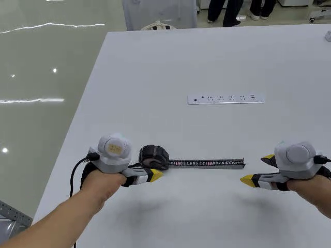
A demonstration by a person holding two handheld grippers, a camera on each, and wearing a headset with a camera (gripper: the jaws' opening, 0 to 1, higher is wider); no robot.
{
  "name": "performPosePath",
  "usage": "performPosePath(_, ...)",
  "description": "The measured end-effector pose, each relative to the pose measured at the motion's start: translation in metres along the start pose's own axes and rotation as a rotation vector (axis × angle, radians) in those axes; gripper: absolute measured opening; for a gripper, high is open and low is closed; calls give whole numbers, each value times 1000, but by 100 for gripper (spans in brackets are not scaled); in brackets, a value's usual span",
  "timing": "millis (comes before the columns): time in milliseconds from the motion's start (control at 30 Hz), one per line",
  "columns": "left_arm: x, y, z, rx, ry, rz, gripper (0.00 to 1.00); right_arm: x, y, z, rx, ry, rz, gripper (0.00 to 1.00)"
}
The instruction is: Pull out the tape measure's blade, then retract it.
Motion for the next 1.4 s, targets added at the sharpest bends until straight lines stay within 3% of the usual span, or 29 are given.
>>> performPosePath(333,-5,0,-17,-40,39,-50,76,13,7,-12,-39,-12,18,61)
performPosePath(800,0,1,-38,-79,108,-103,81,27,17,-30,-74,-44,27,65)
performPosePath(1400,-19,0,-67,-131,171,-149,88,44,19,-54,-113,-84,80,70)
Point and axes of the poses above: the centre of the closed fingertips' face, and the gripper's own axes: z roughly forward along the fingers, x roughly to its left, y roughly out of its top, the point moved 1 cm from there along -z, roughly backward along the fingers, and after that the axes turned 4 degrees about -x, right-handed, at the moved point
